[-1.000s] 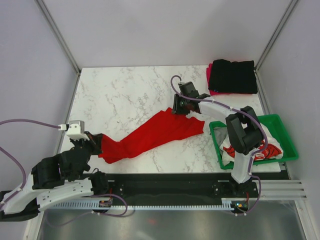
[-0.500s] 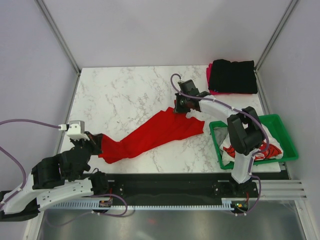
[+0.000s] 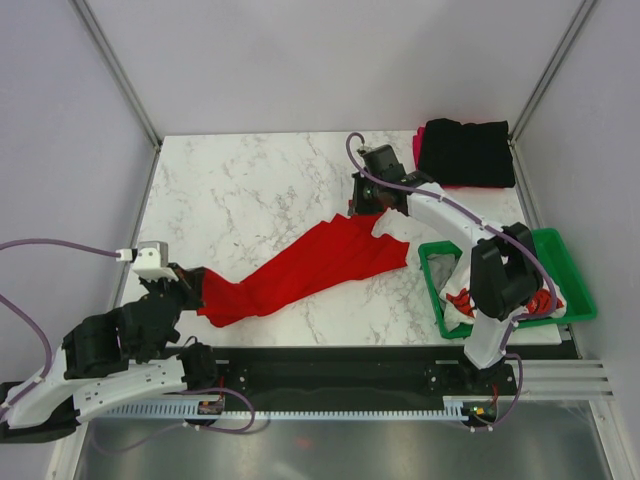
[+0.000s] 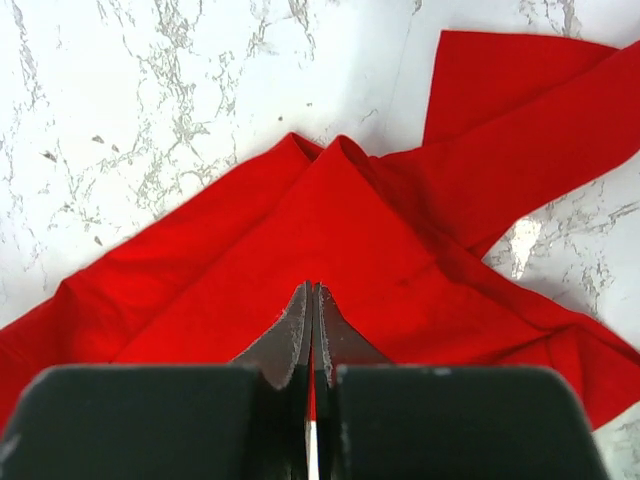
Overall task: Fold and stack the t-shirts
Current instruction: Flatten the tshirt out
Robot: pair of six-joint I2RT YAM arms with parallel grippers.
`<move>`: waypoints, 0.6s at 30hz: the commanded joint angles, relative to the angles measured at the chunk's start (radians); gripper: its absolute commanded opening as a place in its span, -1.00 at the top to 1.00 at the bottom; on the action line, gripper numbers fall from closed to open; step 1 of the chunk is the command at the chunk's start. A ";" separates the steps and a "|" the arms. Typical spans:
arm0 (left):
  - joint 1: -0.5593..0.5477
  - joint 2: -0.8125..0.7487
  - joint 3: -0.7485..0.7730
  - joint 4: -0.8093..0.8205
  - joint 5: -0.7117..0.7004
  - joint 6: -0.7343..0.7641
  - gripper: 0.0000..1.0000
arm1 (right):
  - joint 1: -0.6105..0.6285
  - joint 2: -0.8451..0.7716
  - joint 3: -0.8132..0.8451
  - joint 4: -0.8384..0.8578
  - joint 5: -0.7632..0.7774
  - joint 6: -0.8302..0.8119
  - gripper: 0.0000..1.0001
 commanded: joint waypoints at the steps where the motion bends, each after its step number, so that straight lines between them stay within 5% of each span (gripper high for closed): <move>1: -0.004 -0.008 0.004 0.031 -0.013 0.025 0.96 | -0.003 -0.052 0.022 -0.018 -0.002 -0.002 1.00; 5: -0.004 -0.005 0.003 0.030 -0.012 0.027 0.96 | -0.002 -0.068 0.019 -0.024 0.028 0.001 1.00; 7: -0.003 -0.008 0.003 0.030 -0.012 0.027 0.96 | -0.002 -0.065 -0.009 -0.022 0.042 -0.010 0.40; 8: -0.004 -0.008 0.004 0.031 -0.012 0.027 0.96 | -0.002 -0.059 -0.022 -0.021 0.054 -0.013 0.29; 18: -0.004 -0.007 0.001 0.031 -0.010 0.027 0.96 | -0.032 0.066 -0.059 0.036 0.073 -0.068 0.03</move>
